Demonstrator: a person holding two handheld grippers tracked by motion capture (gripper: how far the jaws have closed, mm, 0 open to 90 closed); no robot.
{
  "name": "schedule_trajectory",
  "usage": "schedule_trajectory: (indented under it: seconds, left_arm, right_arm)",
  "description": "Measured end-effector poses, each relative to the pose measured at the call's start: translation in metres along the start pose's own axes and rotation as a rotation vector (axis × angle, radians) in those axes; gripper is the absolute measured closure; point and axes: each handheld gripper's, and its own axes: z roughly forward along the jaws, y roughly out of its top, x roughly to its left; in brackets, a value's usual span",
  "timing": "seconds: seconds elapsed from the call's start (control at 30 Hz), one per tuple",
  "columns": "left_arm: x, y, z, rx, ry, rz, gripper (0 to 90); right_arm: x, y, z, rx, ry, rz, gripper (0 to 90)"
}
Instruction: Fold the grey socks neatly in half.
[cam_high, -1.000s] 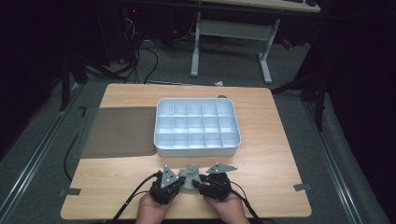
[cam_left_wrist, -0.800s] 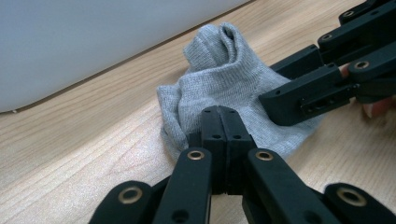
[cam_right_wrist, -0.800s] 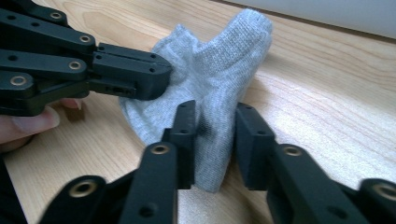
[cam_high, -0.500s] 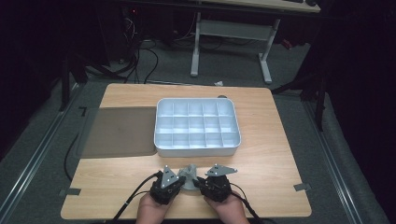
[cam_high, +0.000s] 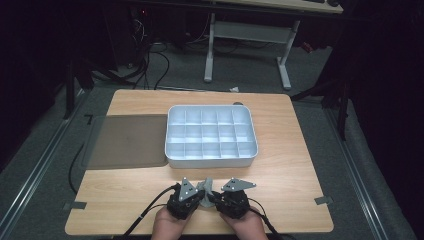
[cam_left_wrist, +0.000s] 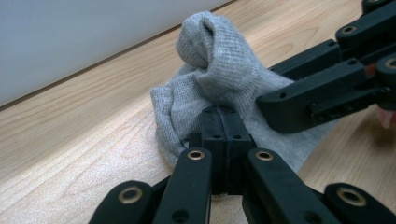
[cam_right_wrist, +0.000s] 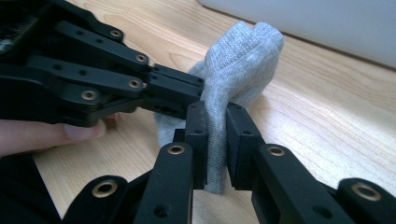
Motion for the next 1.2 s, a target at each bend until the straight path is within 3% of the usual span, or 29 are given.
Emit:
schedule_trajectory:
  seconds: [0.2,0.23,0.27,0.37,0.4,0.43,0.47,0.53,0.6,0.77,0.9,1.2]
  left_arm:
    - [0.0,0.0,0.0,0.0,-0.001,0.001,89.9]
    - [0.0,0.0,0.0,0.001,-0.001,0.001,89.9]
    - [0.0,0.0,0.0,0.0,-0.001,0.002,89.9]
    - [0.0,0.0,0.0,0.001,0.0,0.004,89.9]
    - [0.0,0.0,0.0,0.001,0.0,0.004,89.8]
    - [0.0,0.0,0.0,0.001,0.0,0.005,89.8]
    - [0.0,0.0,0.0,0.001,0.0,0.005,89.8]
    - [0.0,0.0,0.0,0.0,0.0,0.004,89.8]
    - [0.0,0.0,0.0,-0.001,-0.001,0.004,89.8]
    - [0.0,0.0,-0.001,0.001,0.0,0.006,89.8]
    - [-0.001,-0.001,-0.001,0.001,0.005,0.008,89.9]
    - [0.003,-0.001,-0.003,-0.013,-0.02,-0.023,85.6]
  right_arm:
    - [-0.006,0.003,-0.017,-0.051,0.011,0.019,62.8]
    - [-0.012,0.003,-0.023,-0.069,-0.026,0.022,60.9]
    - [-0.012,0.003,-0.023,-0.069,-0.026,0.022,60.9]
    - [-0.02,0.002,-0.024,-0.066,-0.099,0.016,58.0]
    - [-0.022,0.0,-0.021,-0.053,-0.12,-0.011,58.4]
    - [-0.022,-0.002,-0.018,-0.045,-0.129,-0.01,66.4]
    - [-0.022,-0.002,-0.018,-0.045,-0.129,-0.01,66.4]
    - [-0.018,-0.005,-0.013,-0.029,-0.148,-0.03,80.3]
    - [-0.015,-0.007,-0.008,-0.016,-0.144,-0.049,87.2]
    - [-0.003,-0.004,-0.002,-0.031,-0.124,-0.093,89.8]
    - [0.017,0.011,0.005,-0.045,-0.106,-0.151,90.0]
    - [0.012,0.009,0.005,-0.04,-0.117,-0.135,90.0]
